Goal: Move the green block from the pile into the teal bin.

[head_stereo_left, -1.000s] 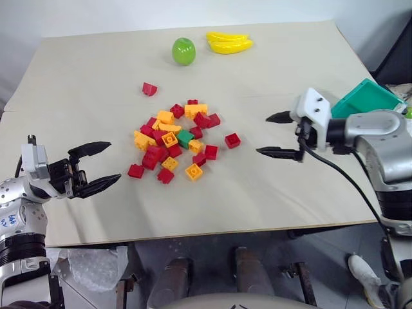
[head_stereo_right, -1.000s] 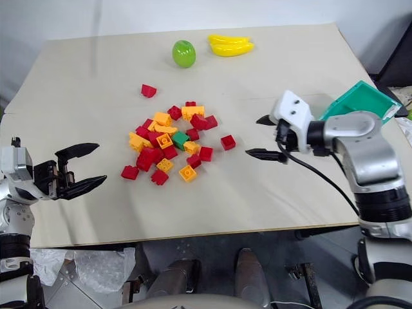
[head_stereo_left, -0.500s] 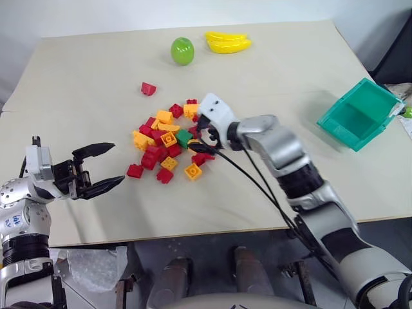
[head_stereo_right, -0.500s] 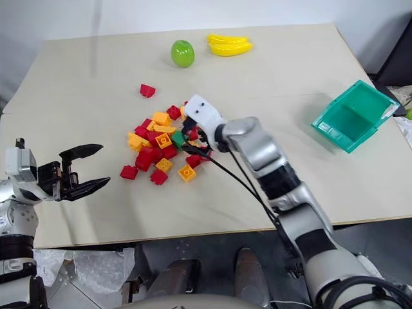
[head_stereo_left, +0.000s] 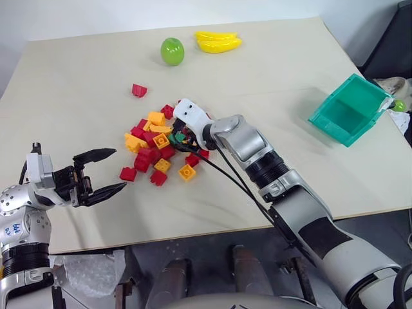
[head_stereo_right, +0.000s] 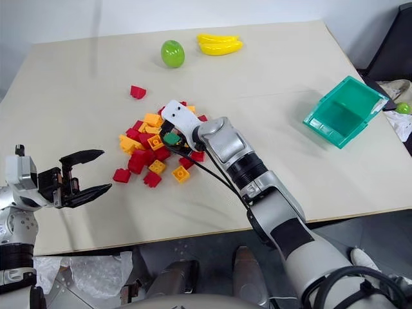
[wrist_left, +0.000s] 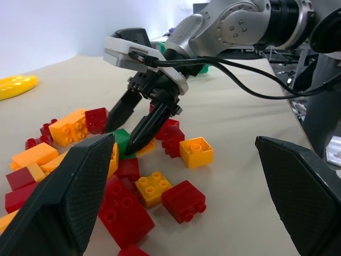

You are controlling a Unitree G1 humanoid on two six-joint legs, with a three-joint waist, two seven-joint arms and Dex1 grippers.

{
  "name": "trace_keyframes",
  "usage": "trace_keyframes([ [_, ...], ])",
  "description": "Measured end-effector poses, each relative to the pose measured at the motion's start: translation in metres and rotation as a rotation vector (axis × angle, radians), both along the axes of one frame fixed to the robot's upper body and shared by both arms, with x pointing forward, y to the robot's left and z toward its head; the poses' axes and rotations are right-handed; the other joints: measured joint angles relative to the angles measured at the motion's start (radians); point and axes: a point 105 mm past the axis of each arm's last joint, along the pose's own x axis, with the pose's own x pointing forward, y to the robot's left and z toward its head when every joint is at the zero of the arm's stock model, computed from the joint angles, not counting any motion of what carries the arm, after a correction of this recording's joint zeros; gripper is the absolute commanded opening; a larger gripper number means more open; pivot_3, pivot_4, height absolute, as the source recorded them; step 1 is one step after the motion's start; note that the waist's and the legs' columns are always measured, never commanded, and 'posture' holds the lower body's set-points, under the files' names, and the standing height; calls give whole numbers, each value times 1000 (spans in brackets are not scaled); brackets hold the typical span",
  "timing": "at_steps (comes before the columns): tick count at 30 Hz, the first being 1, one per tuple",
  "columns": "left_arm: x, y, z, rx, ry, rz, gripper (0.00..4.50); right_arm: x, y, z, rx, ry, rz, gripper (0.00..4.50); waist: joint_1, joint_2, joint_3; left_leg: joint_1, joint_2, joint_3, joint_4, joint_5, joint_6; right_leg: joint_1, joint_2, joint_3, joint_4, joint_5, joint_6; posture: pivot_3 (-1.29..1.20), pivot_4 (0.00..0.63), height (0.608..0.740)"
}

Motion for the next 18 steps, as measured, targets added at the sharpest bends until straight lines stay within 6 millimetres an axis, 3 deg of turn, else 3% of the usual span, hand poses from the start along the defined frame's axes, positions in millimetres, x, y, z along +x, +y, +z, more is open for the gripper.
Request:
trace_keyframes([
  [3,0,2,1,-3,-6,10,4500,-1,2,0,4,9,1,1581,-6,0,0,0,0,0,0,0,0,0,0,0,0,0,0,0,150,740],
  [4,0,2,1,-4,-6,10,4500,-1,1,1,8,9,0,1459,-6,0,0,0,0,0,0,0,0,0,0,0,0,0,0,0,150,740],
  [10,3,-1,3,-12,1,4,4500,-9,-11,32,83,-52,38,1460,-4,0,0,0,0,0,0,0,0,0,0,0,0,0,0,0,150,740],
  [18,19,-31,4,-26,12,-34,4500,-17,-68,69,135,-187,44,1460,17,0,0,0,-1,1,1,0,0,0,-1,0,0,0,0,0,150,740],
])
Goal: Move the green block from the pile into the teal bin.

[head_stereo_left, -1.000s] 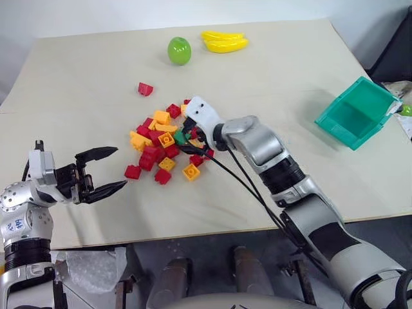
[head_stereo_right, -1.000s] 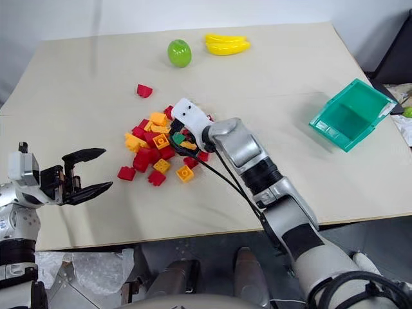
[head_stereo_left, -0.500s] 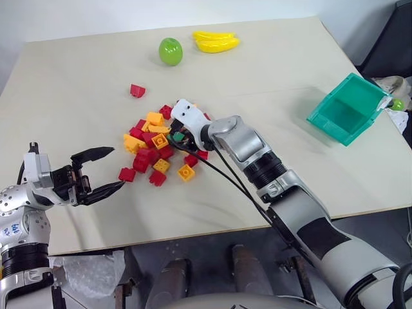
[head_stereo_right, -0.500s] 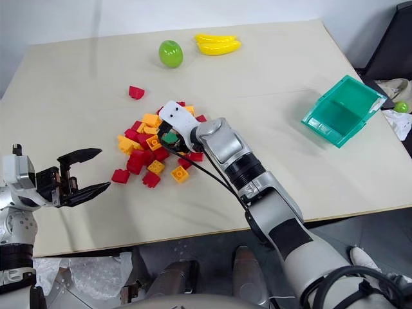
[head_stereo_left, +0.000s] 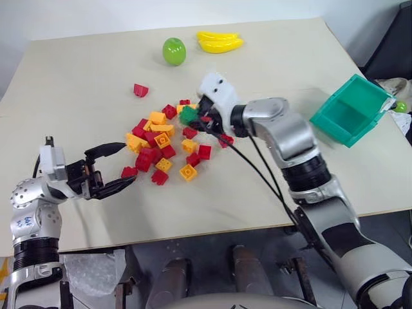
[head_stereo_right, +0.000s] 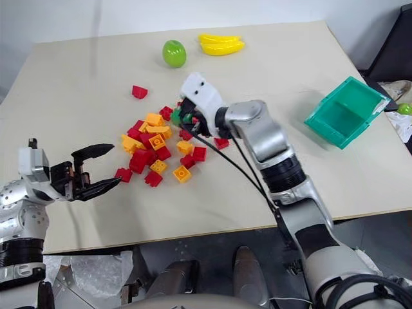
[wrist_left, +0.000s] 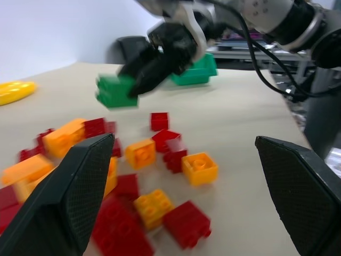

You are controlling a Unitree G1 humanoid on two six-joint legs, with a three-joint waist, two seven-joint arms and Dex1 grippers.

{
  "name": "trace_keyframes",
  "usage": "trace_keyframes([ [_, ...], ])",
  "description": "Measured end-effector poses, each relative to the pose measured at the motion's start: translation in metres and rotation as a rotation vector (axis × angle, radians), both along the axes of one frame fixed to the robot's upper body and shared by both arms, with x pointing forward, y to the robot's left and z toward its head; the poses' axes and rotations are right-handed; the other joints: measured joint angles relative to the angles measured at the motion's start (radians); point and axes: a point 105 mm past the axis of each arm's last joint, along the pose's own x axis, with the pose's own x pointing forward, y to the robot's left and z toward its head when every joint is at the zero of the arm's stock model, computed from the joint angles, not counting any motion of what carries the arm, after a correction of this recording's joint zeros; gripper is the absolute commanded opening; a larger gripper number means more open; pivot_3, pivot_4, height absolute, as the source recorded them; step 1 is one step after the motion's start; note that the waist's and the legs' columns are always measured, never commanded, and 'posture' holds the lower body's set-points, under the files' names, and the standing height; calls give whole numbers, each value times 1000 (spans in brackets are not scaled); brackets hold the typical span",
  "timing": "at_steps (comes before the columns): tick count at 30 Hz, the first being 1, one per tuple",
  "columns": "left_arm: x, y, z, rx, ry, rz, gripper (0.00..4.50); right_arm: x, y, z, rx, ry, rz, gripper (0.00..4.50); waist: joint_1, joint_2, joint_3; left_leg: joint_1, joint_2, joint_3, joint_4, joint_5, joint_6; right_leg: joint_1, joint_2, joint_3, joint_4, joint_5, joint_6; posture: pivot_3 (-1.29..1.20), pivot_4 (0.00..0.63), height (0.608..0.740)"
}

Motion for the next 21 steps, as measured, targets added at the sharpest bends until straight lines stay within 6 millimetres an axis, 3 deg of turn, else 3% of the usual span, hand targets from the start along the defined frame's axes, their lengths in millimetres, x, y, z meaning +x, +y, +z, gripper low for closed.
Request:
trace_keyframes([
  [3,17,-36,0,28,-5,-19,4500,4,-77,2,-52,-78,-105,1460,43,0,0,-3,-5,-2,3,-1,2,1,-2,-1,-4,1,2,0,150,740],
  [6,30,-58,-6,38,36,-12,4500,4,-149,20,-145,-156,-243,1460,54,0,0,-4,-7,5,5,-2,7,0,-3,3,-4,3,6,0,150,740],
  [9,42,-79,5,27,12,-27,4500,6,-199,36,-260,-224,-362,1460,46,0,0,-4,-6,9,6,-3,7,0,-1,4,-6,4,6,0,150,740],
  [12,50,-96,12,47,-23,-35,4500,7,-253,36,-358,-200,-526,1460,44,0,0,-3,-6,10,6,-3,7,0,-1,5,-7,4,6,0,150,740],
  [17,57,-123,12,120,-45,-97,4500,12,-307,47,-420,-196,-735,1460,33,0,0,-3,-6,12,7,-3,7,0,-1,6,-7,4,6,0,150,740],
  [20,62,-132,13,144,-48,-112,4500,16,-327,45,-466,-199,-823,1460,32,-1,0,-3,-6,13,7,-3,7,0,-1,6,-7,4,6,0,150,740],
  [21,64,-134,14,153,-50,-114,4500,17,-332,41,-468,-188,-852,1810,32,-1,0,-3,-6,13,7,-3,7,0,-1,6,-7,4,6,0,150,740],
])
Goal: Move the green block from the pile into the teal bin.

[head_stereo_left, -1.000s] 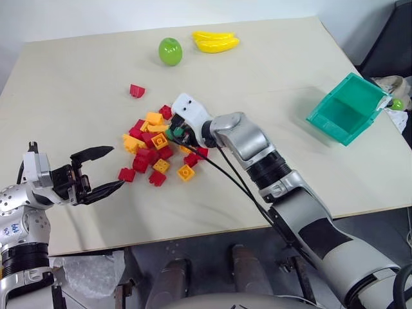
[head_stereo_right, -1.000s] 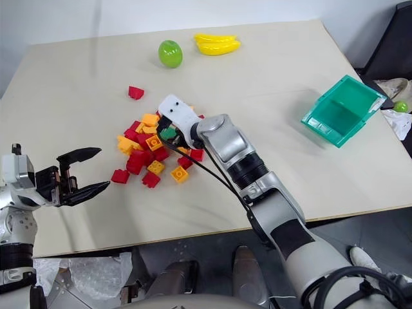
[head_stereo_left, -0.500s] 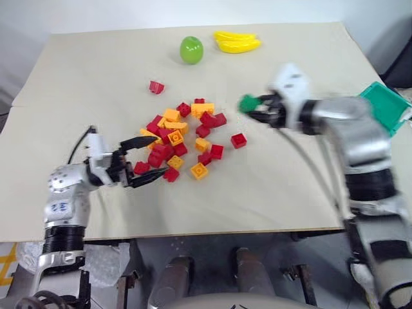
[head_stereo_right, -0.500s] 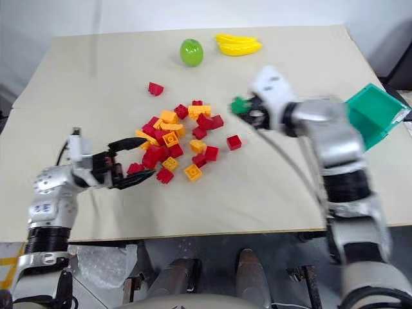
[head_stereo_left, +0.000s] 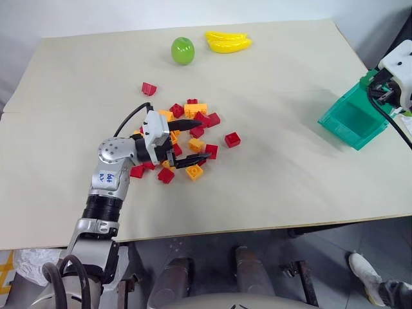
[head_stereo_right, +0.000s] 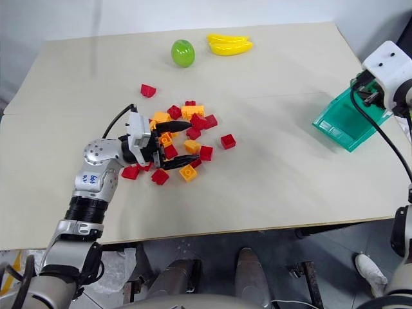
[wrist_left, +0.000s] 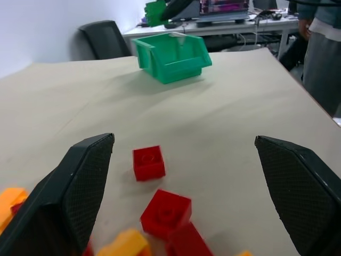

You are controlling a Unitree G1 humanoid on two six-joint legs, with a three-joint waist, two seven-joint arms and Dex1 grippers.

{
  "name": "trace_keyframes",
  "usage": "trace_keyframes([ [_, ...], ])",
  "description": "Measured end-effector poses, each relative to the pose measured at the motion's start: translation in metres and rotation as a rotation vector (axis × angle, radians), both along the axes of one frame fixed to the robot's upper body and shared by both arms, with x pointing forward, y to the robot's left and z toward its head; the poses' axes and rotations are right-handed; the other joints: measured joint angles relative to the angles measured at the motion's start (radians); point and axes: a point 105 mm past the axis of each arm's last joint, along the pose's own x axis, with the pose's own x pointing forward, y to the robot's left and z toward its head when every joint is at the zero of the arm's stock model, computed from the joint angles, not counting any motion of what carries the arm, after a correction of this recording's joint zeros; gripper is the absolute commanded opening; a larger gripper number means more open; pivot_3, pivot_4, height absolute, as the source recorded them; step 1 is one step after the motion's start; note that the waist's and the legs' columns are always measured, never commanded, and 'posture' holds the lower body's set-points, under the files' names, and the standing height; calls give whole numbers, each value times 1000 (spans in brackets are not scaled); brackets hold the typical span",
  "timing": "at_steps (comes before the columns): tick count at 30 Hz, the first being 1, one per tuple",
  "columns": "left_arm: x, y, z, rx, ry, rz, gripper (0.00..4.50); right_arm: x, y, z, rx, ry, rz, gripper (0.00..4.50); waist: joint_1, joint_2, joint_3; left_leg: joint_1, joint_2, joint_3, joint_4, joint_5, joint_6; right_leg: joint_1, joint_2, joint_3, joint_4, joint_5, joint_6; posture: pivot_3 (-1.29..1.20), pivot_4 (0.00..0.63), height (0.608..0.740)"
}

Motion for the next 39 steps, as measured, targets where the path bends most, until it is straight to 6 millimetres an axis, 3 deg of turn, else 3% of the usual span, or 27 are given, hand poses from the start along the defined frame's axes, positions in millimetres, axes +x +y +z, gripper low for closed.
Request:
trace_keyframes([
  [4,5,-13,8,-5,-17,-22,4500,10,-1,-25,27,33,-39,3169,0,0,0,0,0,0,1,0,0,0,-1,0,0,0,0,0,150,740],
  [8,9,-11,8,-3,-3,3,4500,12,4,-24,23,25,-17,4395,0,1,1,-1,0,-1,1,0,0,0,0,0,2,0,0,0,150,740],
  [13,6,8,2,6,56,30,4500,13,20,-10,46,22,46,4462,-2,1,1,0,1,-1,1,0,0,0,0,0,2,0,1,0,150,740],
  [17,-3,40,-7,-3,148,60,4500,12,56,-3,120,7,234,4462,-2,1,1,0,3,-3,1,0,0,0,0,0,2,0,1,0,150,740],
  [21,-9,86,-4,-40,187,166,4500,-11,118,-36,266,133,584,4462,1,1,1,-1,4,-5,3,-1,0,1,0,-2,3,0,1,0,150,740],
  [23,-13,111,-7,-40,202,245,4500,-26,136,-58,329,217,694,4462,2,1,1,-1,3,-5,4,-1,1,1,-1,-2,3,0,1,0,150,740],
  [29,-35,159,-15,-38,219,389,4500,-54,160,-83,383,312,861,4462,11,1,1,-1,3,-5,5,-2,1,2,-1,-2,1,1,1,0,150,740],
  [31,-54,185,-26,-34,248,455,4500,-57,159,-102,432,347,855,4462,1,1,1,0,4,-4,4,-3,1,1,-1,-1,1,0,0,0,150,740],
  [33,-63,197,-32,-35,252,497,4500,-59,155,-114,460,371,845,4462,2,1,1,0,4,-4,4,-3,1,1,-1,-1,1,0,0,0,150,740],
  [35,-68,204,-33,-44,242,530,4500,-59,158,-116,466,361,870,4462,2,1,1,0,4,-4,6,-3,1,1,-1,-1,2,0,0,0,150,740],
  [39,-74,215,-14,-101,163,594,4500,-54,170,-108,476,288,921,4462,3,1,1,0,4,-4,6,-3,1,2,-1,-1,2,0,0,0,150,740],
])
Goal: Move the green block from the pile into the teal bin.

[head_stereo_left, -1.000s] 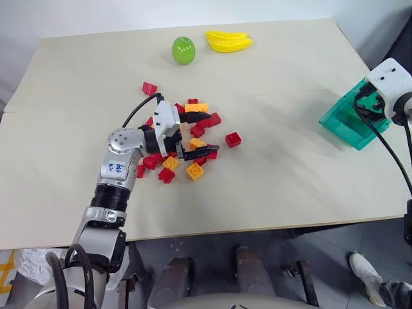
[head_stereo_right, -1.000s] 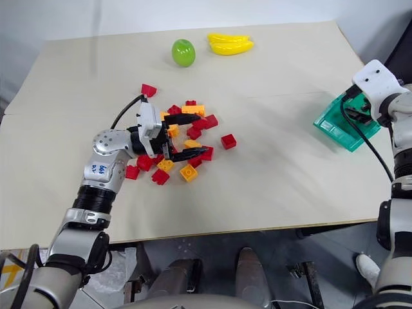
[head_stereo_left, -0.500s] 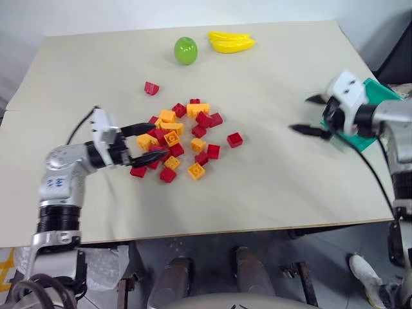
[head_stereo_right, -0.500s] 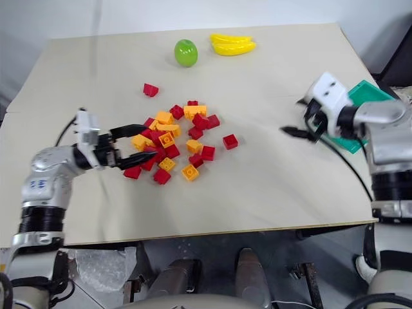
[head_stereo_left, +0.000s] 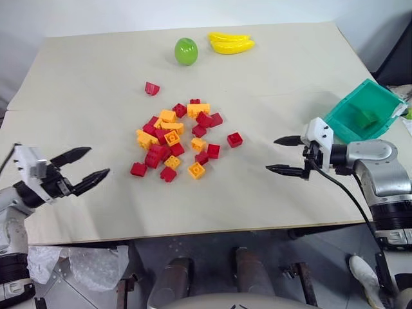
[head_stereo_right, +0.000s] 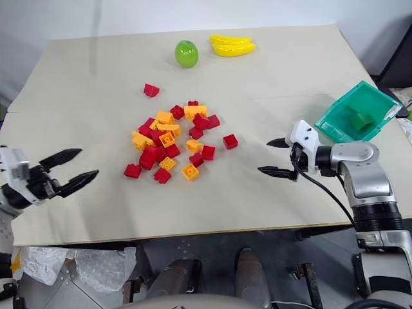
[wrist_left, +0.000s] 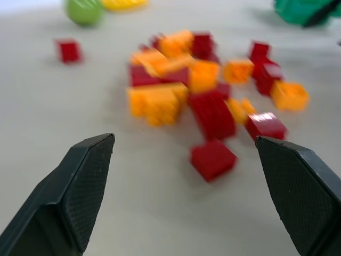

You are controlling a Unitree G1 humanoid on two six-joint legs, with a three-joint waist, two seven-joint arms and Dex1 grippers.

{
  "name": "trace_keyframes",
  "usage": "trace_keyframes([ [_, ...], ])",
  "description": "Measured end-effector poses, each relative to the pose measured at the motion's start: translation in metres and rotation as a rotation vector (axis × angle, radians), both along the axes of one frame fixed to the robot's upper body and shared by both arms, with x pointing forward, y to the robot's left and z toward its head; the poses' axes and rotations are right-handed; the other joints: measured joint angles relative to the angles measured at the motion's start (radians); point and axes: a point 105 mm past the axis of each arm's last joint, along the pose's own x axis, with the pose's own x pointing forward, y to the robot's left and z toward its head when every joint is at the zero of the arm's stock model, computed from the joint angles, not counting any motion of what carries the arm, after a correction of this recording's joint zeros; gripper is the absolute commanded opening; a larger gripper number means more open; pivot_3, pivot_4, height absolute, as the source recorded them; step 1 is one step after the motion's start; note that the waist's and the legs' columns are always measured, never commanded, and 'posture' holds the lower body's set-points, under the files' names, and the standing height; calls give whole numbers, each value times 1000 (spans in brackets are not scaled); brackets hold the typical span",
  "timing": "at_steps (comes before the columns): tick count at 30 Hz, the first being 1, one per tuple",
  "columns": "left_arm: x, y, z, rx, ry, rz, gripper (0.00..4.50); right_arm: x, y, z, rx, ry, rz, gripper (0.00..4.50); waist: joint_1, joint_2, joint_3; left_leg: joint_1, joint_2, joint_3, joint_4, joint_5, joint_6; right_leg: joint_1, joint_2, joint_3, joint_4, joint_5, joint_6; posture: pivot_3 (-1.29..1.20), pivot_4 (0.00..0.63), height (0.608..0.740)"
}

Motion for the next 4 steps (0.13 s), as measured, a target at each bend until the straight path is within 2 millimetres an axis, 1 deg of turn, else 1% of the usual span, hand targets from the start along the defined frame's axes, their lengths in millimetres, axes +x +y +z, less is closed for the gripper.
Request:
trace_keyframes([
  [2,-1,0,4,-7,-9,12,4500,2,3,0,14,-9,-4,4462,1,0,0,0,0,0,0,0,0,0,0,0,0,0,0,0,150,740],
  [4,-4,-1,1,9,8,21,4500,3,5,-1,28,-14,-14,4462,0,0,0,0,0,0,-1,0,0,0,0,0,0,0,0,0,150,740],
])
